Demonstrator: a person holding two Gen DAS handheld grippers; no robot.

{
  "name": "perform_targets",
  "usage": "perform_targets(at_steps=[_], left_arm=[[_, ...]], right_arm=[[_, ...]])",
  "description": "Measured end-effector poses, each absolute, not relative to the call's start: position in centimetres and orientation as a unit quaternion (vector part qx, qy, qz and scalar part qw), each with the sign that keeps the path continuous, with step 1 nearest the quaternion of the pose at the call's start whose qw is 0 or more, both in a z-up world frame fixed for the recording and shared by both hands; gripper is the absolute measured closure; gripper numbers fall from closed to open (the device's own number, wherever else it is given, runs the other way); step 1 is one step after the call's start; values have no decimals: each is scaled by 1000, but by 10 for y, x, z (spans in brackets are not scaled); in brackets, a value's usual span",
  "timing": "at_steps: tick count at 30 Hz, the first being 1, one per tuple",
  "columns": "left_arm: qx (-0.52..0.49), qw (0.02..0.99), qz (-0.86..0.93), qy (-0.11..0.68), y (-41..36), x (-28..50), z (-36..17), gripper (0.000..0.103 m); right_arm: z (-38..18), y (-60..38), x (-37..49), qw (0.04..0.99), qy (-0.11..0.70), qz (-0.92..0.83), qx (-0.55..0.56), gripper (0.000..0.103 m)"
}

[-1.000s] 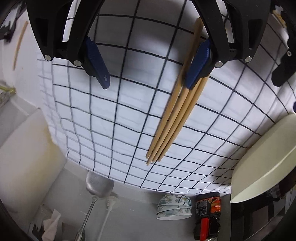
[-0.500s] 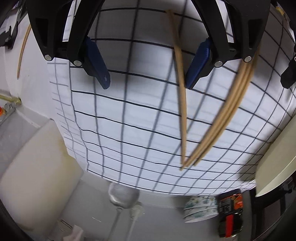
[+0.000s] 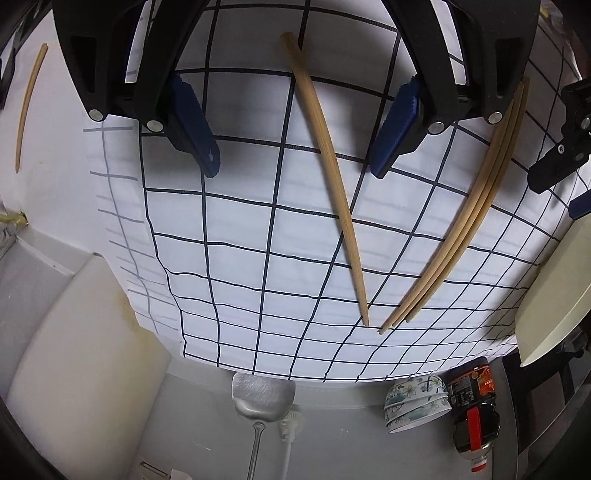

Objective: Organize utensils
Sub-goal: 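Grasp a chopstick with the right tool while the left tool grasps another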

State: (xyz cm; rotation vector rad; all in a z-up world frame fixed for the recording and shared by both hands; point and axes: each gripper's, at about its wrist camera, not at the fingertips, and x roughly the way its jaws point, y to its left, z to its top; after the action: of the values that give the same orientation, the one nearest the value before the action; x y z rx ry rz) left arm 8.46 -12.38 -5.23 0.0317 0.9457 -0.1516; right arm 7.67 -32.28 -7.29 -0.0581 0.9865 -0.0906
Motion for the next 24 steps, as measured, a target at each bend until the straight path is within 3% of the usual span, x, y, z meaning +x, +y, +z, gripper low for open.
perform_targets(at_steps=[24], left_arm=[[15, 867, -88, 490, -140, 101, -63, 6]], right_arm=[[-75, -328, 79, 880, 474, -33, -1, 24]])
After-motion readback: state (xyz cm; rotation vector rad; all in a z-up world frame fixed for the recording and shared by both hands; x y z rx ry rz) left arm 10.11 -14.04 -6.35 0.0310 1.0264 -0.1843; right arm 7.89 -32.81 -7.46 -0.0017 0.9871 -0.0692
